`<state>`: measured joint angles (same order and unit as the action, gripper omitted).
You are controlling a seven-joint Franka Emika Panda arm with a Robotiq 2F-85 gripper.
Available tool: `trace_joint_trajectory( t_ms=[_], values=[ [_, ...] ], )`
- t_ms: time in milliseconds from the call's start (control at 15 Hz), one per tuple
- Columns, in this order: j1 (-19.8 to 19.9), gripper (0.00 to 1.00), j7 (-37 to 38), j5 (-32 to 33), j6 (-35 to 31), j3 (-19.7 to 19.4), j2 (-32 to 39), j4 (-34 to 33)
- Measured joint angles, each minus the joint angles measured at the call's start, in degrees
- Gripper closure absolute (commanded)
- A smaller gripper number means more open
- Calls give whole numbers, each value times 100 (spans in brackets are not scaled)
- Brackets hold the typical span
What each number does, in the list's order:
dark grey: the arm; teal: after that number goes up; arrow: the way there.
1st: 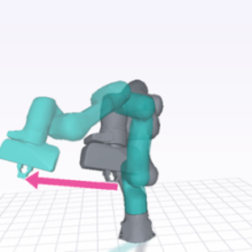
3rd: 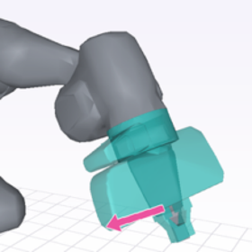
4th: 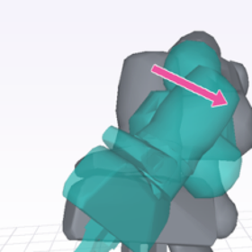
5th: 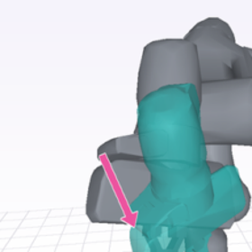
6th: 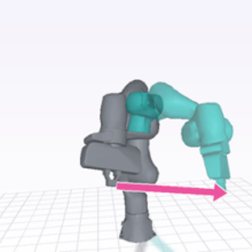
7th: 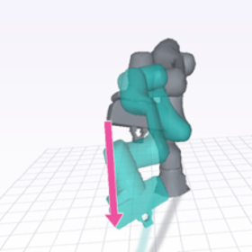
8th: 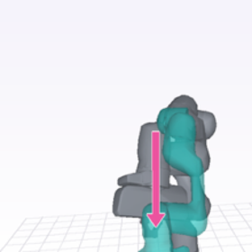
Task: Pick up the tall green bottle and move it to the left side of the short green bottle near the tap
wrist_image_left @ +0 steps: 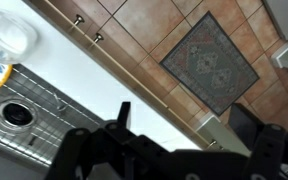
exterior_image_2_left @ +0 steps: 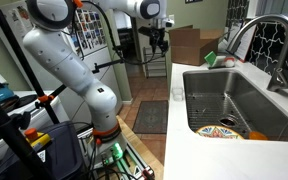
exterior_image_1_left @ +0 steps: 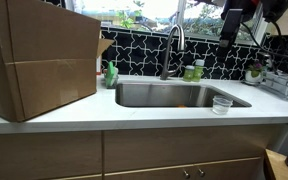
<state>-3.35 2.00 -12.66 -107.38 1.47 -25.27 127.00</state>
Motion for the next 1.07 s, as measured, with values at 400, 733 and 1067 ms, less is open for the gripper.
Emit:
trace_joint_trajectory(
  t_ms=[400,733,1067],
  values=[
    [1141,0,55,413,-10,-1025,50,-601],
    [1304,0,223,424,-12,-1074,179,-849],
    [1424,0,627,466,-17,-1155,464,-1068]
  ],
)
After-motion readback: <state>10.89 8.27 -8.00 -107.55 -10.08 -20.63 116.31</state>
